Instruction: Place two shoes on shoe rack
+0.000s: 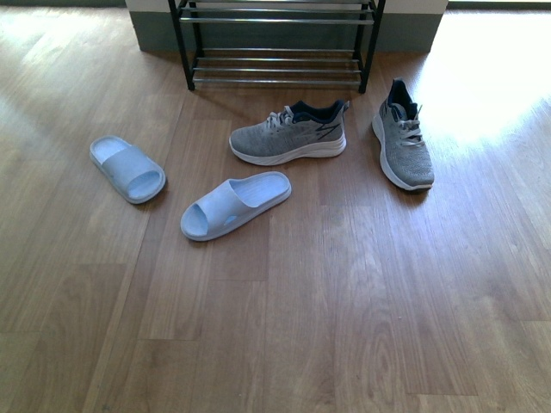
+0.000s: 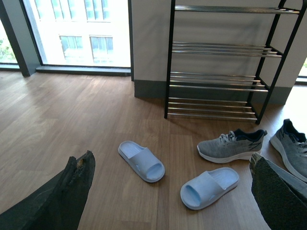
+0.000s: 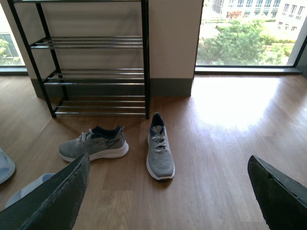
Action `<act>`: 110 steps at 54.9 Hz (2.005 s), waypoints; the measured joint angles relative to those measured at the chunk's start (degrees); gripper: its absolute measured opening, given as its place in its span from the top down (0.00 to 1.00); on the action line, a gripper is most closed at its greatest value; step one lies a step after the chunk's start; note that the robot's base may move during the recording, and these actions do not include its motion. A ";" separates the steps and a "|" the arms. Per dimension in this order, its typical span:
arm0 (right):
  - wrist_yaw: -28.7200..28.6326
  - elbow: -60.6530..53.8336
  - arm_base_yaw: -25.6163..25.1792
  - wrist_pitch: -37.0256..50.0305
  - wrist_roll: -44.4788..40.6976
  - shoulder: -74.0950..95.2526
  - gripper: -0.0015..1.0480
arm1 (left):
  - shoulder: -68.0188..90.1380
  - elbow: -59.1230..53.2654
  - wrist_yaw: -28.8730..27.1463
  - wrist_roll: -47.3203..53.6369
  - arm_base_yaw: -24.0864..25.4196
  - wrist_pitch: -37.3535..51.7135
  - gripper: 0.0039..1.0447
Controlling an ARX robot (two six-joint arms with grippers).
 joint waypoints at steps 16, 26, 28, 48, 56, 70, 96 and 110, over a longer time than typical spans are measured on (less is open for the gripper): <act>0.00 0.00 0.00 0.00 0.00 0.00 0.09 | 0.00 0.00 0.00 0.00 0.00 0.00 0.09; 0.00 0.00 0.00 0.00 0.00 0.00 0.09 | 0.00 0.00 0.00 -0.02 0.00 0.00 0.09; 0.00 0.00 0.00 0.00 0.00 0.00 0.09 | 0.00 0.00 0.00 0.00 0.00 0.00 0.09; 0.00 0.00 0.00 0.00 0.00 0.00 0.09 | 0.00 0.00 0.00 -0.02 0.00 0.00 0.09; 0.00 0.00 0.00 0.00 0.00 0.00 0.09 | 0.00 0.00 0.00 -0.02 0.00 0.00 0.09; 0.00 0.00 0.00 0.00 0.00 0.00 0.09 | 0.00 0.00 0.00 -0.02 0.00 0.00 0.09; 0.00 0.00 0.00 0.00 0.00 0.00 0.09 | 0.00 0.00 0.00 -0.02 0.00 0.00 0.09; 0.00 0.00 0.00 0.00 0.02 -0.04 0.09 | 0.00 0.00 0.00 0.00 0.00 0.00 0.09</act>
